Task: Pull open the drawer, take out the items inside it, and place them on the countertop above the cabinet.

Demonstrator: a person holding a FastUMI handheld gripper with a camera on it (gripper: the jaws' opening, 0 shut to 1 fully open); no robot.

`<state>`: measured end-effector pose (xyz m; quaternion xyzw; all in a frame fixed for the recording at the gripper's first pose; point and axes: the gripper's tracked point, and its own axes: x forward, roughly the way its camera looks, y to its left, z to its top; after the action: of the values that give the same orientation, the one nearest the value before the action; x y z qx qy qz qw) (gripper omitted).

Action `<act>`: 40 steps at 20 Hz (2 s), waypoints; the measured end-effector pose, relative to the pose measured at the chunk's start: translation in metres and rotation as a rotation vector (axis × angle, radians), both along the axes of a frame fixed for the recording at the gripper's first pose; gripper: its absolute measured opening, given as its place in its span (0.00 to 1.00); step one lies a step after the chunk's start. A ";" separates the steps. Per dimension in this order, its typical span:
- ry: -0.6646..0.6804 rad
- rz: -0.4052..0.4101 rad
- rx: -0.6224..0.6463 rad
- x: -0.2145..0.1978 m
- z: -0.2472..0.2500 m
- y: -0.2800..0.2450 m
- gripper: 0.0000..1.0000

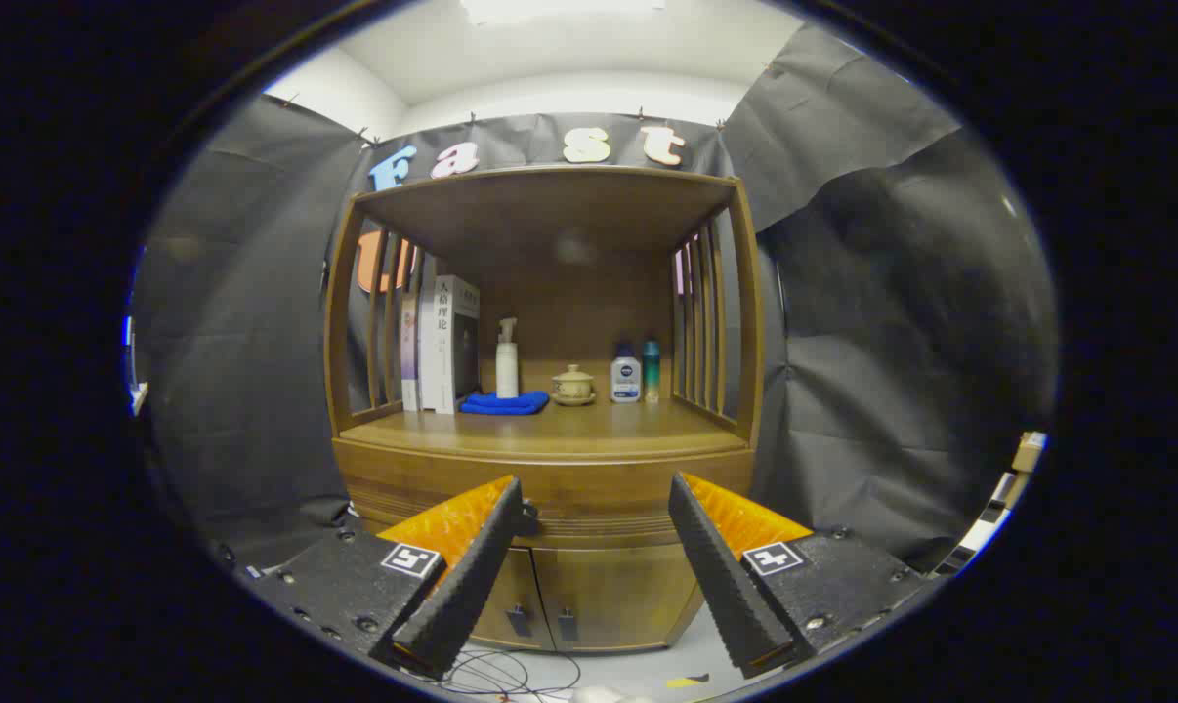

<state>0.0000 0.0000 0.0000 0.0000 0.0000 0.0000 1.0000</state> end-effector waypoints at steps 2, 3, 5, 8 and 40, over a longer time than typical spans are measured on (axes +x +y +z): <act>0.000 0.008 -0.002 0.000 0.001 0.001 0.98; -0.002 0.010 -0.004 -0.002 0.001 0.001 0.98; -0.017 0.009 -0.009 -0.002 0.005 0.002 0.98; -0.031 0.010 -0.004 -0.003 0.010 0.005 0.98; 0.085 0.049 -0.074 0.170 -0.111 0.075 0.96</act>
<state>0.1695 0.0750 -0.1106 -0.0371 0.0425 0.0245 0.9981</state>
